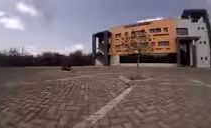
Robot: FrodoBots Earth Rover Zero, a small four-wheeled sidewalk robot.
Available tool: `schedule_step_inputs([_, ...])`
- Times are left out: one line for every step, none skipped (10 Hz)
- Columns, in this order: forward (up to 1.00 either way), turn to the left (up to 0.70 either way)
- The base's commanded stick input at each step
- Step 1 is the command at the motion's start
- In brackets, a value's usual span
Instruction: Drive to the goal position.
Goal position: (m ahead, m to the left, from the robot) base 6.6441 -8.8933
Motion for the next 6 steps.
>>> schedule_step_inputs([0.7, -0.27])
schedule_step_inputs([0.7, -0.27])
schedule_step_inputs([0.7, -0.27])
schedule_step_inputs([0.7, -0.27])
schedule_step_inputs([0.7, -0.27])
schedule_step_inputs([0.7, -0.27])
